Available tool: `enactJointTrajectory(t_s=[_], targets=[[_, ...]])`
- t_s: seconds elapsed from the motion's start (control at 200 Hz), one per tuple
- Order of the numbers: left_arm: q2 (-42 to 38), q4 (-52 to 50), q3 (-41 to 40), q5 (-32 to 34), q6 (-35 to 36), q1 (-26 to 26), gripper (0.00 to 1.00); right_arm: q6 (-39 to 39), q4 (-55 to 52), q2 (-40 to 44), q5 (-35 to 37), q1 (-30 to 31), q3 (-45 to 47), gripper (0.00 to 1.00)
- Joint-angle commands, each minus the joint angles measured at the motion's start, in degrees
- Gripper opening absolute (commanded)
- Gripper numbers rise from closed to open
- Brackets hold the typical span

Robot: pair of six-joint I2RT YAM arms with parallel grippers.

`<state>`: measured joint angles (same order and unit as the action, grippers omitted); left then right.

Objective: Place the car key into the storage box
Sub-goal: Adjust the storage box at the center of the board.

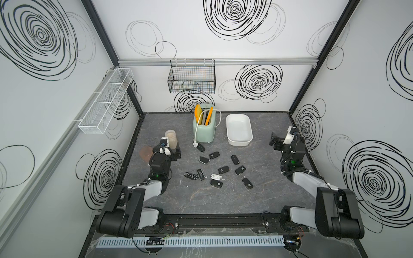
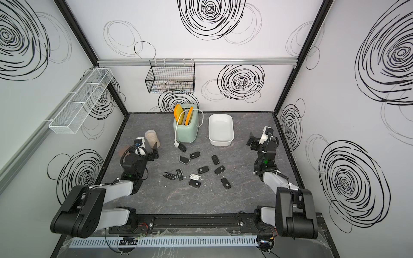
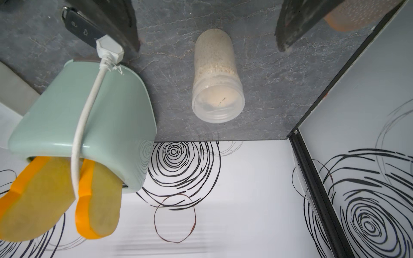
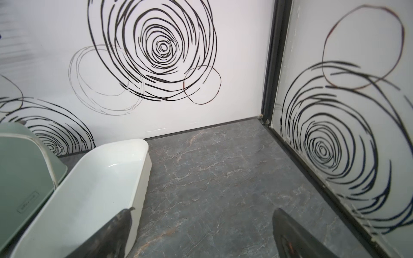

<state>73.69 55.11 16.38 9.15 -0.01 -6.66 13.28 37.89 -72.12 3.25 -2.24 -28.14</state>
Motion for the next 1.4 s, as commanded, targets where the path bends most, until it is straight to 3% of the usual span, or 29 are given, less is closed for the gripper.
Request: enactJointTrajectory(t_s=[0.0, 0.145, 0.325, 0.44, 0.62, 0.81, 0.925, 1.05, 1.176, 1.396], targets=[[-3.86, -11.15, 5.21, 2.66, 0.38, -1.82, 0.98, 12.76, -15.78, 0.27, -0.89, -1.14, -3.4, 0.99], [-7.83, -22.45, 10.51, 3.87, -3.99, -4.26, 0.98, 14.28, -18.64, -1.25, -15.07, -1.35, -5.53, 0.99], [-7.13, -44.4, 22.57, 0.05, -18.14, -4.61, 0.98, 11.54, -26.94, -10.08, -19.85, 3.95, -15.37, 0.99], [-5.83, -46.46, 23.98, -6.02, -24.16, -4.6, 0.98, 8.42, -31.63, -16.82, -19.55, 7.73, -23.47, 0.99], [-1.94, -45.65, 24.06, -12.9, -22.85, -4.3, 0.98, 7.74, -37.36, -28.19, -19.4, 9.88, -35.87, 0.98], [1.92, -45.31, 22.65, -13.72, -22.06, -4.89, 0.98, 6.56, -45.73, -38.07, -17.56, 10.32, -48.89, 0.77], [3.26, -45.69, 23.7, -12.48, -21.04, -7.15, 0.98, 4.28, -49.07, -41.96, -13.97, 10.98, -54.59, 0.6], [3.23, -46.73, 26.06, -12.83, -22.67, -7.09, 0.98, 3.21, -47.88, -44.44, -12.26, 11.12, -55.51, 0.45], [1.43, -46.32, 25.81, -14.19, -24.17, -5.71, 0.98, 1.79, -47.97, -47.05, -10.46, 11.12, -56.35, 0.42], [-0.59, -46.6, 25.62, -14.5, -25.98, -4.9, 0.98, 1.92, -48.52, -48.99, -11.15, 11.38, -57.76, 0.15]])
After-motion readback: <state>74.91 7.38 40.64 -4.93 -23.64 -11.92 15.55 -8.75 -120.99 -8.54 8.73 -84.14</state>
